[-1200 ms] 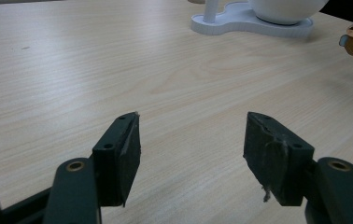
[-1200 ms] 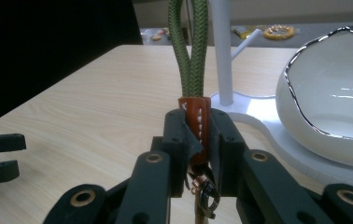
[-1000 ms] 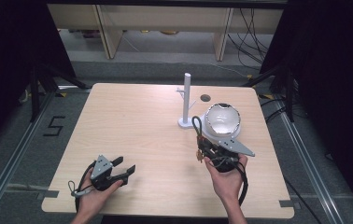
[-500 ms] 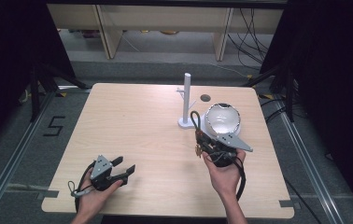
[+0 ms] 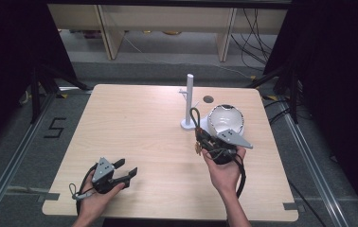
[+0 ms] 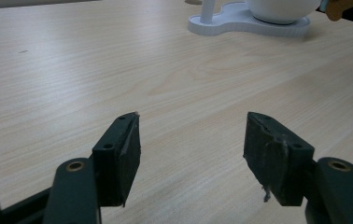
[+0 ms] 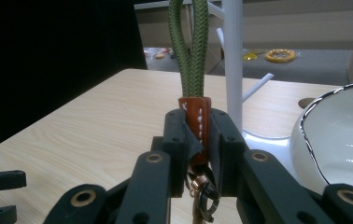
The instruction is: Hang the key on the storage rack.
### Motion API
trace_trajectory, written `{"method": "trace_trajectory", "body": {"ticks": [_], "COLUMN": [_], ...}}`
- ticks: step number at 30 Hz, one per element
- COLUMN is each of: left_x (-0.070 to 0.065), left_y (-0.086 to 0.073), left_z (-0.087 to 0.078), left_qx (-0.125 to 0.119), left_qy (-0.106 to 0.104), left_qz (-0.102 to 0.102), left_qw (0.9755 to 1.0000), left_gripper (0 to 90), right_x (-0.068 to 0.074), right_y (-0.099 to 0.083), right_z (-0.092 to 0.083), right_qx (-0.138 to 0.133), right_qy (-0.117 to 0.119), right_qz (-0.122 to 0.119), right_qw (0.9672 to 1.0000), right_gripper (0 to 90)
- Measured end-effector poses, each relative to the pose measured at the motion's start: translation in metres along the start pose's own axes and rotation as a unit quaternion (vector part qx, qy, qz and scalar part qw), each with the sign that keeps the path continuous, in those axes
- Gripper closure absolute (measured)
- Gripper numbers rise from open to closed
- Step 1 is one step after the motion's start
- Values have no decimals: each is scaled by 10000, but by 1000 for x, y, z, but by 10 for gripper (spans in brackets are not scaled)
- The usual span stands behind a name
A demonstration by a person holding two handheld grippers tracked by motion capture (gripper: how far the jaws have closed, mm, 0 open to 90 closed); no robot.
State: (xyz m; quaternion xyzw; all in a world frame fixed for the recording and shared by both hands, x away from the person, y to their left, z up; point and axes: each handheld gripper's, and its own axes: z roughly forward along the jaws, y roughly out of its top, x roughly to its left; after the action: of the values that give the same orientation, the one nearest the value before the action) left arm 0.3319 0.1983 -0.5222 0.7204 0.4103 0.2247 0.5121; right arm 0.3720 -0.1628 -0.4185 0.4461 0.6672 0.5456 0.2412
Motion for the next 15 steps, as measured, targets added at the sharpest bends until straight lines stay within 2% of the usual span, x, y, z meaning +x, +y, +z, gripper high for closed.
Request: {"method": "trace_trajectory", "body": {"ticks": [1, 2, 6, 10, 11, 15], "left_x": [0, 0, 0, 0, 0, 0], "left_y": [0, 0, 0, 0, 0, 0], "left_z": [0, 0, 0, 0, 0, 0], "left_qx": [-9, -22, -20, -24, -21, -23], "left_qy": [-31, -29, -28, -28, -27, -22], "left_qz": [2, -6, 3, -2, -6, -1], "left_qw": [10000, 10000, 10000, 10000, 10000, 10000], "left_gripper": [359, 359, 359, 359, 359, 359], "right_x": [2, 1, 3, 4, 3, 4], "right_y": [1, 2, 3, 5, 6, 7], "right_z": [0, 1, 3, 5, 7, 9], "right_qx": [34, 30, -4, 27, -8, 42], "right_qy": [16, 23, 28, 43, 48, 21], "right_qz": [86, -29, 61, 43, -35, 99], "right_qw": [10000, 10000, 10000, 10000, 10000, 9999], "right_gripper": [789, 789, 789, 789, 789, 789]}}
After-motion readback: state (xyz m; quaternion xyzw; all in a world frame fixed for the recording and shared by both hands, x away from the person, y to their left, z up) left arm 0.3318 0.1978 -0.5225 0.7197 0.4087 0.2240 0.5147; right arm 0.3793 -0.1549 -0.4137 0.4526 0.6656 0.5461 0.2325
